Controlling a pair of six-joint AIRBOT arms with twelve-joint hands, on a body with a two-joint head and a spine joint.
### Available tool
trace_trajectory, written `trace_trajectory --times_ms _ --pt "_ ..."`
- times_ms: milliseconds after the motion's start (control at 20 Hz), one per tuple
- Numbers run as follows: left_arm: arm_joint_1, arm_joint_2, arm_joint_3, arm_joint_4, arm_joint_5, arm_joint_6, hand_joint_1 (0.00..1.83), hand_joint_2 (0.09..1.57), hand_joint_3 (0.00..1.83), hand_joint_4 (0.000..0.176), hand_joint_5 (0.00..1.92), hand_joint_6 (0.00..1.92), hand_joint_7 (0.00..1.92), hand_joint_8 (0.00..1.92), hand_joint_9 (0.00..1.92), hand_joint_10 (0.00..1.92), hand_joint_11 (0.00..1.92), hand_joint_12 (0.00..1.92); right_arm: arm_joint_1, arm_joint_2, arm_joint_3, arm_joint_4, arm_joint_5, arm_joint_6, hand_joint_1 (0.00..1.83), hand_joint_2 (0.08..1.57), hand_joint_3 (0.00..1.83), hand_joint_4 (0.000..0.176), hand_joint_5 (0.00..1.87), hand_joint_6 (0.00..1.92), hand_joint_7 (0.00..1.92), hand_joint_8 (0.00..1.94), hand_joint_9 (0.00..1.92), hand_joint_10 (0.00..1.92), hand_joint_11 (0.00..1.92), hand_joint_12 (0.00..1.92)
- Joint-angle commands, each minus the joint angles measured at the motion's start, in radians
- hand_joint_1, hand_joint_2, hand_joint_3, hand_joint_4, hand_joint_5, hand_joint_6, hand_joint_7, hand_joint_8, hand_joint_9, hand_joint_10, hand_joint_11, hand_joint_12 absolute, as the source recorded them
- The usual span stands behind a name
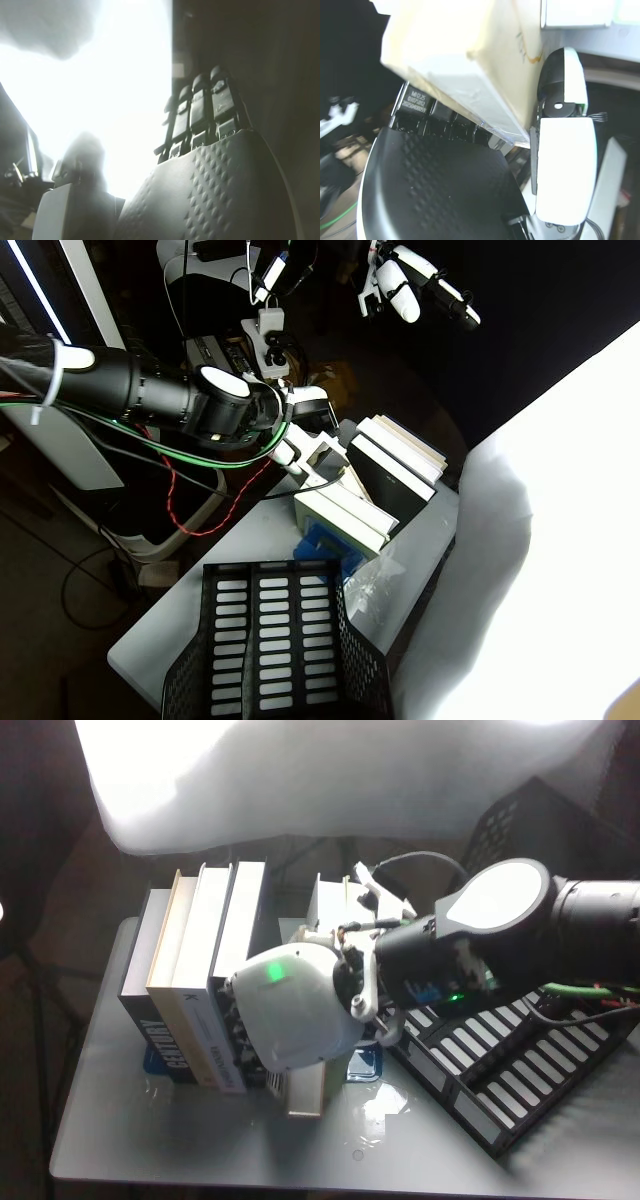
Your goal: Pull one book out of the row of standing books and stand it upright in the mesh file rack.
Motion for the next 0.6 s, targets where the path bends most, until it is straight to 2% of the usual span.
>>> trace_trajectory --times_ms 0,50,100,150,200,250,300,350,400,450,500,550 --pt "-0.004 0.012 0.004 -0.013 -0.131 -0.006 0.28 1.36 0.0 0.0 0.04 0.01 0.0 0.0 0.0 0.0 0.0 0.0 0.013 0.02 -0.007 0.045 0.004 0.002 1.24 1.19 0.0 0.0 0.83 0.95 0.89 1.45 0.96 1.59 0.85 1.87" --pt "-0.005 0.012 0.005 -0.012 -0.132 -0.006 0.21 1.37 0.0 0.004 0.02 0.0 0.0 0.0 0.0 0.0 0.0 0.0 0.019 0.031 -0.016 0.062 0.015 0.002 1.25 1.17 0.0 0.0 0.84 0.96 0.95 1.33 0.96 1.45 0.82 1.77" --pt "-0.007 0.012 0.006 -0.01 -0.132 -0.006 0.16 1.37 0.01 0.014 0.0 0.0 0.0 0.0 0.0 0.0 0.0 0.0 0.027 0.044 -0.025 0.083 0.029 0.002 1.35 1.14 0.0 0.0 0.89 0.85 0.98 1.16 0.91 1.4 0.8 1.69" --pt "-0.01 0.012 0.008 -0.007 -0.132 -0.006 0.14 1.37 0.01 0.021 0.0 0.0 0.0 0.0 0.0 0.0 0.0 0.0 0.035 0.059 -0.036 0.096 0.039 0.002 1.37 1.14 0.0 0.0 0.85 0.94 0.95 1.15 0.88 1.37 0.78 1.64" --pt "-0.015 0.011 0.01 -0.003 -0.132 -0.006 0.12 1.38 0.01 0.017 0.0 0.0 0.0 0.0 0.0 0.0 0.0 0.0 0.044 0.076 -0.053 0.105 0.043 0.002 1.27 1.17 0.0 0.0 0.85 0.93 0.91 1.38 0.96 1.52 0.83 1.76" --pt "-0.021 0.011 0.011 0.001 -0.133 -0.006 0.11 1.37 0.0 0.023 0.0 0.0 0.0 0.0 0.0 0.0 0.0 0.0 0.055 0.096 -0.072 0.112 0.046 0.002 1.24 1.18 0.01 0.0 0.83 1.16 0.86 1.33 1.03 1.8 0.97 1.89" --pt "-0.028 0.011 0.012 0.006 -0.133 -0.006 0.11 1.36 0.0 0.023 0.0 0.0 0.0 0.0 0.0 0.0 0.0 0.0 0.069 0.117 -0.091 0.125 0.054 0.002 1.23 1.19 0.01 0.0 0.82 1.21 0.85 1.32 1.05 1.85 1.01 1.91" --pt "-0.032 0.012 0.013 0.009 -0.133 -0.006 0.13 1.36 0.0 0.016 0.01 0.0 0.0 0.0 0.0 0.0 0.0 0.0 0.079 0.132 -0.101 0.141 0.067 0.002 1.24 1.19 0.0 0.0 0.83 1.0 0.86 1.47 1.03 1.74 0.96 1.91" --pt "-0.034 0.012 0.014 0.011 -0.133 -0.006 0.15 1.36 0.0 0.02 0.01 0.0 0.0 0.0 0.0 0.0 0.0 0.0 0.085 0.142 -0.107 0.159 0.075 0.002 1.34 1.18 0.0 0.0 0.84 0.88 0.86 1.34 0.89 1.59 0.85 1.86" --pt "-0.04 0.012 0.016 0.014 -0.133 -0.006 0.17 1.36 0.0 0.016 0.02 0.01 0.0 0.0 0.0 0.0 0.0 0.0 0.097 0.159 -0.115 0.184 0.093 0.002 1.37 1.17 0.0 0.0 0.87 0.83 0.89 1.28 0.87 1.52 0.78 1.81" --pt "-0.045 0.012 0.016 0.018 -0.131 -0.006 0.17 1.36 0.0 0.02 0.02 0.01 0.0 0.0 0.0 0.0 0.0 0.0 0.11 0.173 -0.123 0.191 0.1 0.002 1.36 1.18 0.0 0.0 0.78 1.02 0.85 1.29 0.83 1.49 0.69 1.77" --pt "-0.048 0.013 0.016 0.021 -0.13 -0.006 0.17 1.36 0.0 0.017 0.02 0.01 0.0 0.0 0.0 0.0 0.0 0.0 0.119 0.182 -0.129 0.194 0.102 0.002 1.36 1.19 0.0 0.0 0.76 1.08 0.83 1.31 0.82 1.49 0.66 1.78"
